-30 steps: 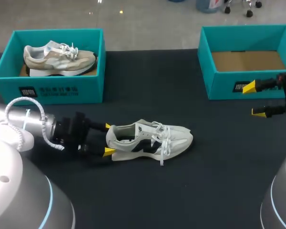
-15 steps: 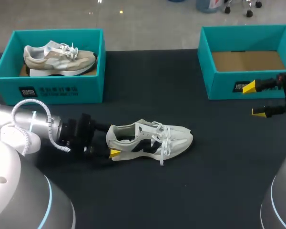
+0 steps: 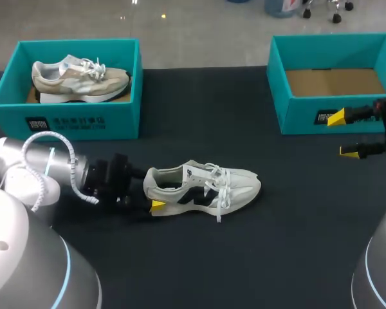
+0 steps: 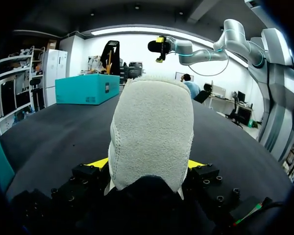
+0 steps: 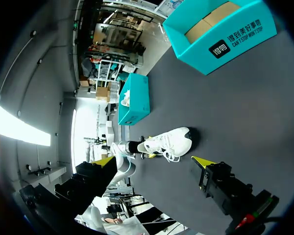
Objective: Take the shoe out of the shoebox, open the shoe tongue, remove and reinsert the insole, then place the shoe into the shoebox
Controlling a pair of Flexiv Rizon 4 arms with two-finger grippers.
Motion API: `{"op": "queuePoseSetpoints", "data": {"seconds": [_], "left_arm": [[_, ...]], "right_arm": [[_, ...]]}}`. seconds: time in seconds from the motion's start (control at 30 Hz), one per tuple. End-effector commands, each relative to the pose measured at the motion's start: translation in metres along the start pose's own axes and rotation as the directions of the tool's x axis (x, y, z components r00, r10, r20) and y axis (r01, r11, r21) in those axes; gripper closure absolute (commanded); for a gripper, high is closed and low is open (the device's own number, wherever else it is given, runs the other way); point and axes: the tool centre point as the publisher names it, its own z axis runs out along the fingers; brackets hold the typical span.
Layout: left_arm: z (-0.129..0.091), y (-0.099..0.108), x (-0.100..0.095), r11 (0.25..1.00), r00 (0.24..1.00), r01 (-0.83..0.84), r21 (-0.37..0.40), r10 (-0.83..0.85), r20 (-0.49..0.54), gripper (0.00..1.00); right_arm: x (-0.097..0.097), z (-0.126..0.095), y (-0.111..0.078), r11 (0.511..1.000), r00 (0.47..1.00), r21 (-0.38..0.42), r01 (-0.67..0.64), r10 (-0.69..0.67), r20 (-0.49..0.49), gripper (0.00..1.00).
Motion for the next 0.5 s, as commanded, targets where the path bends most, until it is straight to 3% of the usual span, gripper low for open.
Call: {"op": "queuePoseSetpoints", "data": {"seconds": [0.03,0.5], "left_arm": [[0.0043,0.0047,-0.0040,1.000,1.000,0.000,-0.010,0.000,-0.006,1.00],[-0.0001,0.0041,-0.0029,1.000,1.000,-0.007,-0.025,0.006,-0.021,1.00]], "right_arm": [[0.0005,0.0001,-0.0009,1.000,1.000,-0.001,-0.001,0.001,0.004,0.00],[0.0005,0.0001,-0.0009,1.000,1.000,-0.001,-0.001,0.001,0.004,0.00]]}}
